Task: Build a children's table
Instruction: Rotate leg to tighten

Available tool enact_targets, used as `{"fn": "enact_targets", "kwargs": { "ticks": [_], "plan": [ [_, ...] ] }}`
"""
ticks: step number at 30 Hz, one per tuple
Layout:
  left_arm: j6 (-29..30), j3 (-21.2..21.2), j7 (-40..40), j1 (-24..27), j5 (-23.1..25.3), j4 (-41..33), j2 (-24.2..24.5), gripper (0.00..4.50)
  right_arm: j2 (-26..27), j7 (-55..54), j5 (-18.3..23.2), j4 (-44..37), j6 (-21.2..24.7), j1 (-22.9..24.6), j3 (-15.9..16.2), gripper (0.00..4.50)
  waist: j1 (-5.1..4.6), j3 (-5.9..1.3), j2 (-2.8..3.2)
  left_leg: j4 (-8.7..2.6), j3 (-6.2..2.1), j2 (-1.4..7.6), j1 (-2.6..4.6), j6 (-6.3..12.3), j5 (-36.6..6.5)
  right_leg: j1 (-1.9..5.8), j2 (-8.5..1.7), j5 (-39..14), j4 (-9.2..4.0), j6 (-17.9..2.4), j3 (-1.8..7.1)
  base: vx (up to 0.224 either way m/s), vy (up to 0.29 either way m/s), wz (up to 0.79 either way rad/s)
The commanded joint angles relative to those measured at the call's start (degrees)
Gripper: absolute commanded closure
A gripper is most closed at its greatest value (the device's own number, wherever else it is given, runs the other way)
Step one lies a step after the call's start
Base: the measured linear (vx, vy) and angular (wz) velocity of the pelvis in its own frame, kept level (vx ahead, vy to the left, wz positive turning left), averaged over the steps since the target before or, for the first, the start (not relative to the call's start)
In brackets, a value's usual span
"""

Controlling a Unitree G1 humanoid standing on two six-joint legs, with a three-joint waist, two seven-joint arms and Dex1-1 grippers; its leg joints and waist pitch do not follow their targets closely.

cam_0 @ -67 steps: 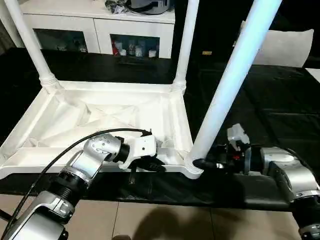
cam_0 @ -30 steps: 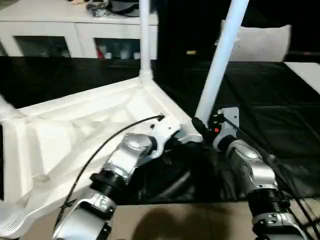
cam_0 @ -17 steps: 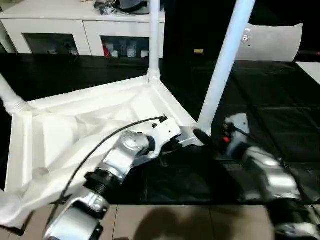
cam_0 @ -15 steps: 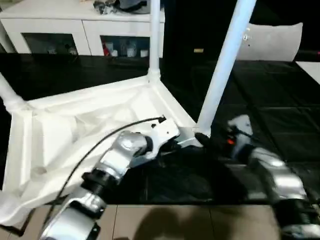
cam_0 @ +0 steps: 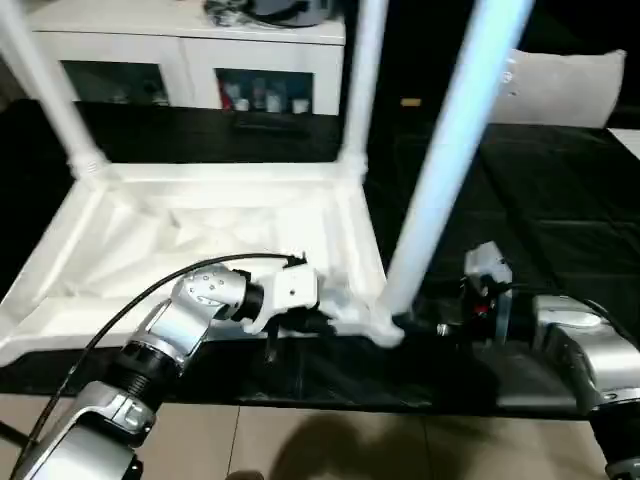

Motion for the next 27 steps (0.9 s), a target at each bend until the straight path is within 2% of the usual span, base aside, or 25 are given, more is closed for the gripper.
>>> {"fn": "enact_targets", "kwargs": {
  "ticks": [1, 5, 17, 21, 24, 25, 26, 27],
  "plan": [
    [-0.85, -3.25, -3.02, 0.83, 1.38, -0.19, 0.69, 4.5, -0.8, 1.82, 0.88, -0.72, 0.75, -0.18, 0.68, 1.0, 0.1, -3.03, -0.53, -3.35, -0.97, 3.77, 0.34, 3.44, -11.52, 2.41, -5.5, -15.12, -4.21, -10.67, 3.0, 0.0, 0.0, 0.0],
    [-1.1, -2.97, -5.17, 0.98, 0.65, -0.71, 0.51, 4.5, -0.13, 3.62, 0.91, 0.43, 2.06, -0.96, 2.12, 1.35, 0.16, -3.04, -0.58, -3.4, -0.99, 3.73, 0.37, 2.83, -11.75, 2.36, -5.48, -16.37, -4.31, -10.07, 3.01, 0.0, 0.0, 0.0],
    [-0.89, -2.63, -4.74, 1.16, -0.2, -0.41, -0.36, 4.5, -0.7, 5.55, 1.62, 0.04, 4.07, -0.16, 3.02, 2.3, 0.9, -3.25, -0.65, -3.11, -0.91, 3.62, 0.3, 2.99, -9.97, 2.51, -5.45, -14.0, -3.99, -10.04, 3.02, 0.0, 0.0, 0.0],
    [1.99, -1.06, -1.93, 1.61, -1.22, -0.96, -2.17, 4.5, 1.47, 3.94, 2.96, 2.55, 3.98, 0.09, 1.5, 2.4, 0.81, -3.2, -0.58, -3.15, -0.93, 3.69, 0.31, 2.9, -10.43, 2.43, -5.45, -14.24, -4.04, -10.42, 2.96, 0.0, 0.0, 0.0],
    [5.07, 0.03, 1.24, 1.48, -1.45, -1.31, -3.77, 4.5, 3.78, -0.01, 2.11, 6.84, 2.75, -1.4, 0.15, 2.41, 0.44, -2.86, -0.7, -3.37, -1.06, 3.55, 0.54, 1.97, -13.28, 2.24, -5.66, -20.04, -4.67, -9.9, 2.82, 0.0, 0.0, 0.0],
    [7.93, 0.94, 5.01, 1.02, -0.99, -1.36, -5.41, 4.5, 5.84, -5.35, 0.45, 11.93, 1.23, -3.79, -1.03, 2.41, -0.04, -2.85, -0.7, -3.44, -1.17, 3.57, 0.52, 1.36, -14.5, 2.15, -5.88, -22.8, -4.73, -9.49, 2.83, 0.0, 0.0, 0.0],
    [9.01, 1.34, 6.99, 0.75, -0.57, -1.28, -6.17, 4.5, 6.71, -7.96, -0.34, 14.26, 0.5, -4.96, -1.58, 2.41, -0.39, -2.58, -0.76, -3.53, -1.32, 3.42, 0.74, 0.75, -15.77, 2.05, -5.81, -26.34, -5.39, -8.44, 2.69, 0.0, 0.0, 0.0],
    [11.37, 2.28, 10.06, 0.28, -0.47, -1.09, -7.67, 4.5, 8.02, -12.14, -0.91, 17.64, 0.04, -6.77, -2.76, 2.41, -0.83, -2.54, -0.78, -3.54, -1.41, 3.38, 0.79, 0.42, -16.37, 1.94, -5.8, -27.51, -5.36, -8.19, 2.68, 0.0, 0.0, 0.0]
  ]
}}
